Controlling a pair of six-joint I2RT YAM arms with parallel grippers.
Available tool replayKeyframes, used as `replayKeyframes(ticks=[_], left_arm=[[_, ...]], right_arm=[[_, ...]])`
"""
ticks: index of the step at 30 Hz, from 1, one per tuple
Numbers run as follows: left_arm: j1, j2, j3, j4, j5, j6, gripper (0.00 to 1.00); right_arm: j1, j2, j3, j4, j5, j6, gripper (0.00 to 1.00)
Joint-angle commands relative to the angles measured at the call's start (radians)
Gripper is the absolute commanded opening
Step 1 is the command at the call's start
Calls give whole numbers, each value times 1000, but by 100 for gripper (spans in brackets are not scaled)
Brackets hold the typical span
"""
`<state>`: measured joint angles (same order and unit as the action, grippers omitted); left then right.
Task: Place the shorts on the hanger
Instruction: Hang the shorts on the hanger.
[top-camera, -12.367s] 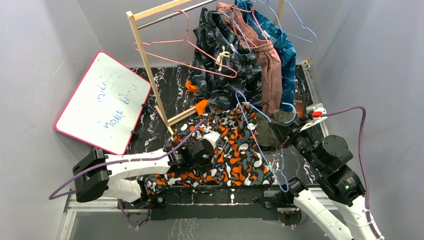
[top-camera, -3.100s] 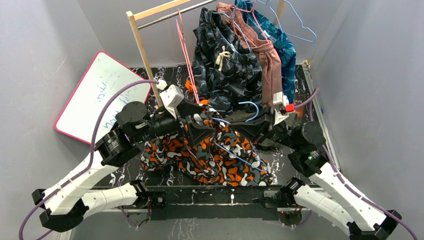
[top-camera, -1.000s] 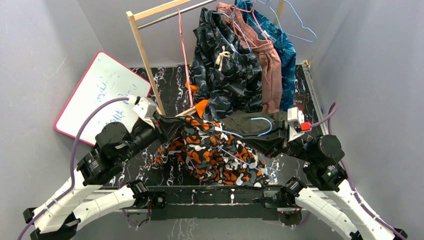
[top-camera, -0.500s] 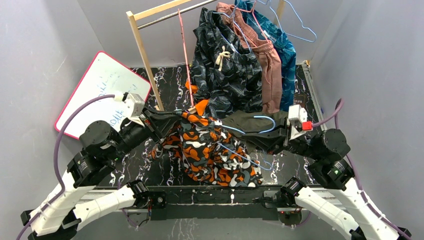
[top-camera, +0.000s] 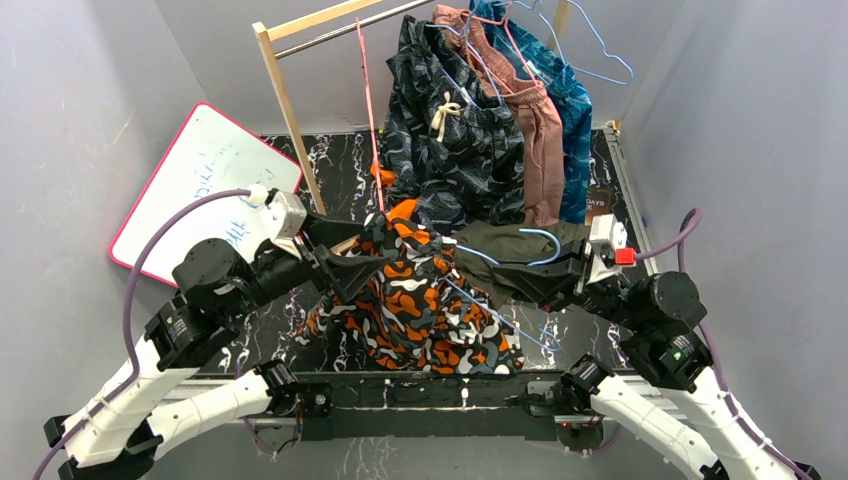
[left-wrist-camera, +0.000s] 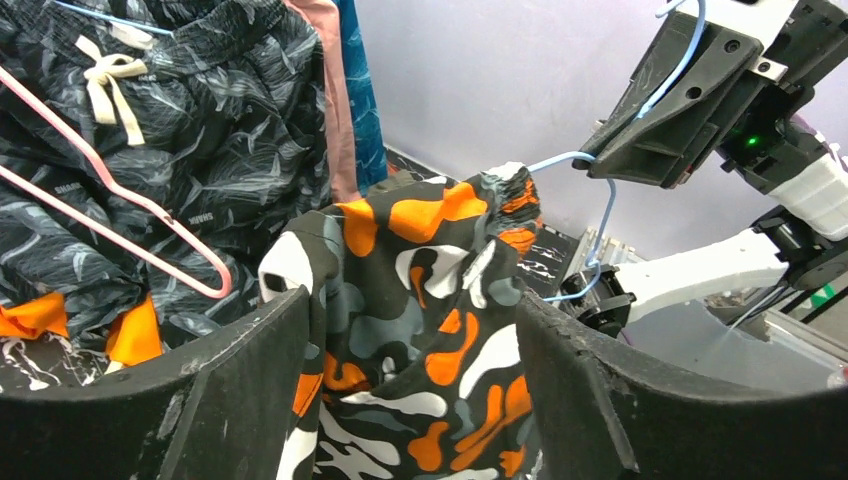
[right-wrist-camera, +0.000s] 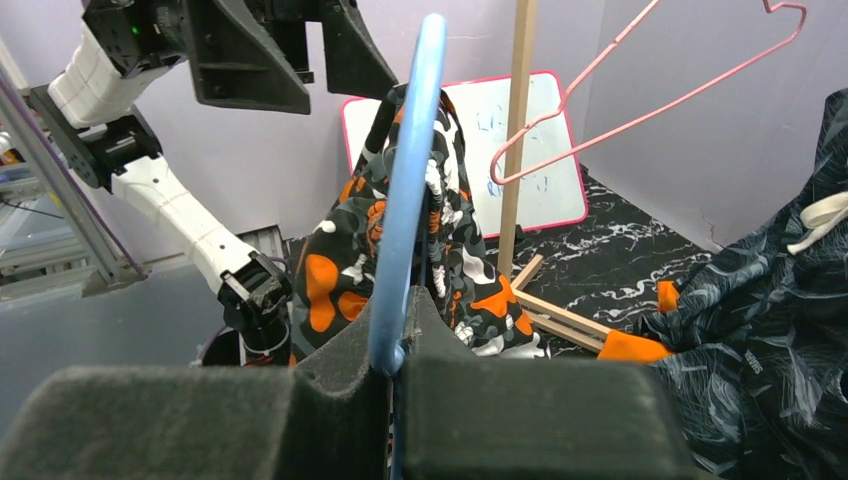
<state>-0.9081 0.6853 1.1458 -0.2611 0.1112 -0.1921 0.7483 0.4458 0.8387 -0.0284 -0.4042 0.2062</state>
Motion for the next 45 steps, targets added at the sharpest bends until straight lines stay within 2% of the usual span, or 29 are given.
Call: replayKeyframes(ticks=[1,11,16,25,30,32,34,37,38,45], left_arm=[[-5,3,11,35,37,0,76],[-5,-58,-4,-50,-155,63,79],[-5,-55,-32,-76,-199,83,79],[-6,-10,-48,-109,-217,135,66],[-5,-11,-67,-113,-220,159,53],[-5,-13,-81,-113,-226,168,45],[-6,-16,-95,-110,-232,173,32],[-5,-20,-99,-102,-237,177,6],[-6,-22,-96,-98,-243,178,0],[-5,-77,-69,-9,-235,162,0]], right_arm=[[-1,-1,25,78,55,14,0],[-2,-29,25,95,58,35,0],[-2,-21,38,103,35,45,0],[-1,-20,50,111,13,60,0],[-3,-22,55,108,10,61,0],[-2,-22,59,106,13,57,0],[-3,-24,59,104,16,55,0],[-2,-20,64,94,16,48,0],[-2,-19,67,86,17,42,0],[-2,10,105,-80,60,-80,0]])
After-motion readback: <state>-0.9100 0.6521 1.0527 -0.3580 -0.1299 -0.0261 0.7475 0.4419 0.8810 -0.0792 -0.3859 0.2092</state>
